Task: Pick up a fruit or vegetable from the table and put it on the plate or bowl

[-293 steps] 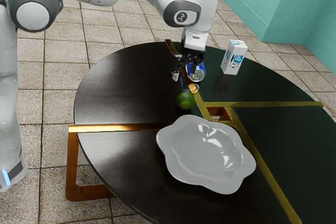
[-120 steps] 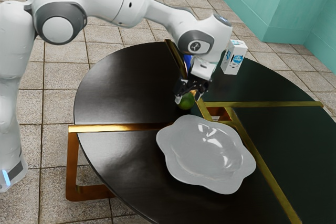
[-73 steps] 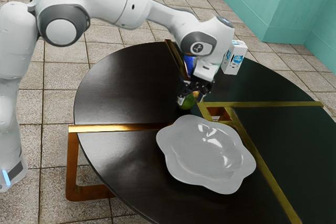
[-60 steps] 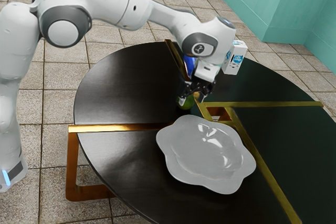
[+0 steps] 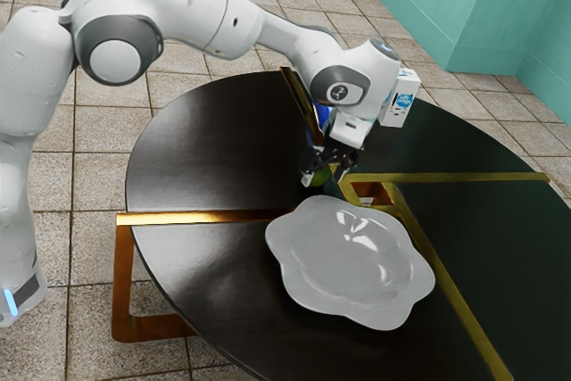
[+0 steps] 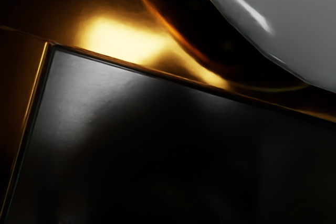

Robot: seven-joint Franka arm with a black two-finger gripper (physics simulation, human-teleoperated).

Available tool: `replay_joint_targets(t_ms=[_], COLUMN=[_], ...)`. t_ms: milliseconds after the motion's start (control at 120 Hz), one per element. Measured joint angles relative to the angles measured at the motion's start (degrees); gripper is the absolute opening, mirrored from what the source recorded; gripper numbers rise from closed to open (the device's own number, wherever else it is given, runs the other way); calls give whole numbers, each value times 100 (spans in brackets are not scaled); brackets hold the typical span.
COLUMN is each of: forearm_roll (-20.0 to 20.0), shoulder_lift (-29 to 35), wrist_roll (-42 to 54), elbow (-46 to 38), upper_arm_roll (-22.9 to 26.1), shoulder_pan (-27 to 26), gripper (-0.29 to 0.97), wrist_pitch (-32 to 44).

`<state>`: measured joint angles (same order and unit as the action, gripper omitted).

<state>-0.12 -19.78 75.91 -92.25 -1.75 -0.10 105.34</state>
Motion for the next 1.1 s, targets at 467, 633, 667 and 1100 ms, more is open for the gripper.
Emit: replay_joint_targets(t_ms=[467, 633, 667, 1100], forearm_roll=[97, 228, 241, 331], shoulder_lift=[-4, -4, -4, -3], wrist_roll=[-84, -156, -169, -386], elbow=[3, 3, 3, -6], upper_arm_roll=[-32, -28, -27, -41], shoulder_pan=[28, 28, 28, 24], gripper=[68, 68, 68, 34], wrist_pitch=[-6, -10, -11, 29])
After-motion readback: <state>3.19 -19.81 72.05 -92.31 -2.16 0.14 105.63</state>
